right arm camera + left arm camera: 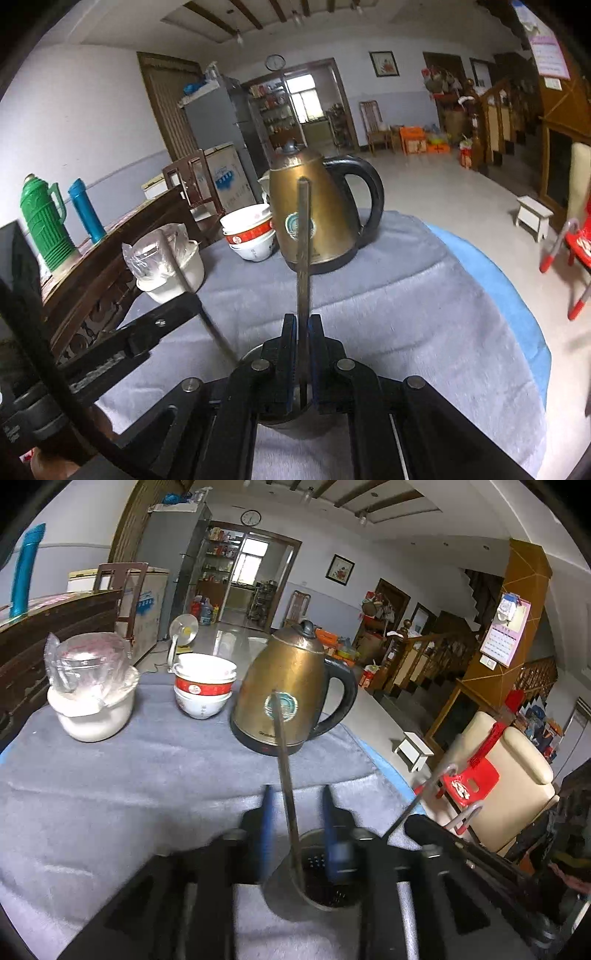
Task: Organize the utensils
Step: 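Lower the chopsticks into the gray cup and open both grippers, then move both open grippers back over the remaining chopsticks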
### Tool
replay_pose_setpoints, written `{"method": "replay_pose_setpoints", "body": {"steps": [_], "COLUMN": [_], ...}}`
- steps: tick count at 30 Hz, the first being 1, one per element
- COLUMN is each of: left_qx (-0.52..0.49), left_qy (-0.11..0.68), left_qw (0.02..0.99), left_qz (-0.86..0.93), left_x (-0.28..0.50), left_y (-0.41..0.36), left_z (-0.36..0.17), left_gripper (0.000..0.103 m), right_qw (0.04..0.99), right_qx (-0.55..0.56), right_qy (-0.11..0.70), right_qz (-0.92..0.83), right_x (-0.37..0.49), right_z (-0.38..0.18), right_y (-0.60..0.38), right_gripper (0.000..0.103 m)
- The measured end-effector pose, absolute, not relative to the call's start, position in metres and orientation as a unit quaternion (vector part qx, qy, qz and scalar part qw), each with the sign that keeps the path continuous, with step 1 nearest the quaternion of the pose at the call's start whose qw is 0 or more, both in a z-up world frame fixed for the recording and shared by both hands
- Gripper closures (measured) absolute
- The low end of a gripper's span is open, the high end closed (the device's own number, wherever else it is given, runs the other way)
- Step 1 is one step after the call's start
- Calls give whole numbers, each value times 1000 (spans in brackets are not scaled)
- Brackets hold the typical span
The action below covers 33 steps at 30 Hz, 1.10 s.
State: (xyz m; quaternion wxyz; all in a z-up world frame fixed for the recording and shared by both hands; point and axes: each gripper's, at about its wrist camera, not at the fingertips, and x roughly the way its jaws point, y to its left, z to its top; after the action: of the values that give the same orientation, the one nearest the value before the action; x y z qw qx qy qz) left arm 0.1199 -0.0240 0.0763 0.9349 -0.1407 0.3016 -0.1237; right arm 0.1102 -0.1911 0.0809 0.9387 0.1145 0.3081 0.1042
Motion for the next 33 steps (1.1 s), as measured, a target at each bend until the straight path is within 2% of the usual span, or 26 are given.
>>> {"method": "replay_pose_setpoints", "body": {"steps": [1, 8, 9, 11, 12, 13, 22, 33], "left_qx": [-145, -156, -158, -157, -154, -151, -150, -128], "left_qy": [296, 270, 269, 272, 276, 284, 363, 382], "left_qw": [936, 946, 947, 948, 948, 947, 913, 908], "left_qz": [-120, -90, -79, -51, -38, -19, 112, 117], "left_x": [114, 63, 53, 34, 28, 20, -27, -33], "left_y": [-19, 32, 44, 68, 77, 89, 160, 152], "left_z": [80, 91, 89, 79, 73, 64, -12, -21], "left_gripper": [52, 34, 29, 26, 24, 23, 23, 23], "right_qw": [939, 947, 947, 943, 942, 940, 899, 889], "right_qx": [113, 115, 116, 124, 128, 133, 142, 105], "right_qy": [308, 292, 293, 303, 307, 310, 410, 431], "right_qz": [98, 66, 63, 50, 47, 46, 53, 115], "right_x": [109, 71, 65, 46, 39, 28, -21, -24], "right_z": [83, 98, 97, 88, 84, 77, 5, -2], "right_y": [-193, -206, -208, -215, -216, -218, -196, -148], "right_gripper": [95, 88, 82, 57, 31, 27, 26, 27]}}
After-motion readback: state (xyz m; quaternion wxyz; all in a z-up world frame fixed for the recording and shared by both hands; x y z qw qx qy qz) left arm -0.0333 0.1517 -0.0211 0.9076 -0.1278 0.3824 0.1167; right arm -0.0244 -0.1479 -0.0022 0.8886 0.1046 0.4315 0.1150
